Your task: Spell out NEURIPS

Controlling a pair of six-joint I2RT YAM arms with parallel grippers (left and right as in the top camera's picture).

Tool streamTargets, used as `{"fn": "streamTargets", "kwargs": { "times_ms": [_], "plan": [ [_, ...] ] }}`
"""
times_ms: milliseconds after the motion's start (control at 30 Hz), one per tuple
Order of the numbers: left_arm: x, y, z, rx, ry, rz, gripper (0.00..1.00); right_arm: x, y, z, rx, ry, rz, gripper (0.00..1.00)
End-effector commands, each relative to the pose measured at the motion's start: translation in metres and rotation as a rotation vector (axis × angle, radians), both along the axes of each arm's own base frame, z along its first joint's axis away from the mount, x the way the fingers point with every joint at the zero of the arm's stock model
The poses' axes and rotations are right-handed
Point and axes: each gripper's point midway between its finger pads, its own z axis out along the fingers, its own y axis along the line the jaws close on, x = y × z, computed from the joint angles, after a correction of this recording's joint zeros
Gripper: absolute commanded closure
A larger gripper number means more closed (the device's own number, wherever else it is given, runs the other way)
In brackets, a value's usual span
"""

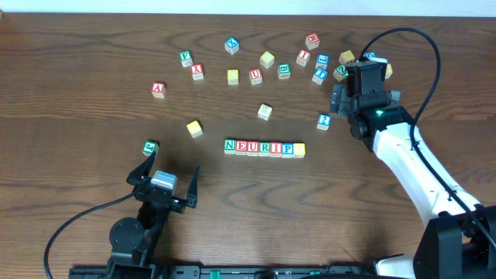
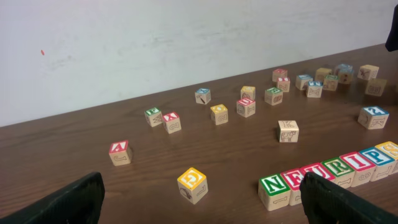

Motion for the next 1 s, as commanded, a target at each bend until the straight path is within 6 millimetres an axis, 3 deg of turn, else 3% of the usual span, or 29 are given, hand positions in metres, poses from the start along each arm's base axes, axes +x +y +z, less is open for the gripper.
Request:
{"fn": "streamTargets", "kwargs": {
  "times_ms": [0,967],
  "plan": [
    [-0.0032,-0.0057,-0.0138,-0.006,0.052,-0.037,0.02,0.0005,-0.0033,0.0007,-0.016,-0.001,-0.006,0.01],
    [-0.0032,-0.0057,-0.0138,-0.006,0.052,-0.037,0.01,0.0001,-0.0032,0.0050,-0.013,-0.011,-0.006,0.01]
  ]
}}
